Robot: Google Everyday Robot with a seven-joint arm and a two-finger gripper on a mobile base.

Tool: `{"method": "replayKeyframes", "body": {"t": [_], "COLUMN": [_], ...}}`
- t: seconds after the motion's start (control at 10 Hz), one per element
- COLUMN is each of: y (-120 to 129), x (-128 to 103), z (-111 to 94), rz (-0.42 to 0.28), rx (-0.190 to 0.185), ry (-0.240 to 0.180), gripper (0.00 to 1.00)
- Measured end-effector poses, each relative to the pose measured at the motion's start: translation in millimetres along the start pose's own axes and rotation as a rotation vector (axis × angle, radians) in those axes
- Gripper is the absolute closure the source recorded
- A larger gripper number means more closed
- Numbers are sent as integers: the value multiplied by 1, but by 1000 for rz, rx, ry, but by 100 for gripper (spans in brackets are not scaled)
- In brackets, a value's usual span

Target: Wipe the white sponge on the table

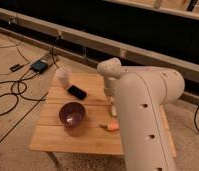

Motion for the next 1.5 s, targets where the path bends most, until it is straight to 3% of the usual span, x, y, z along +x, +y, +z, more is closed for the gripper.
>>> {"method": "replayKeyframes", "body": {"t": [0.1,0.4,0.7,1.0,1.2,1.5], "y": [1,36,94,139,165,162], "x": [-11,-42,-51,-32,-2,40], "z": [0,-6,-13,-7,-3,10], "rz": [-3,-64,-172,-260,-317,-357], "rx": [0,-14,-41,-83,-120,-117], "ry": [-14,-60,-83,-59,-23,46], "gripper": [91,91,91,91,91,91]}}
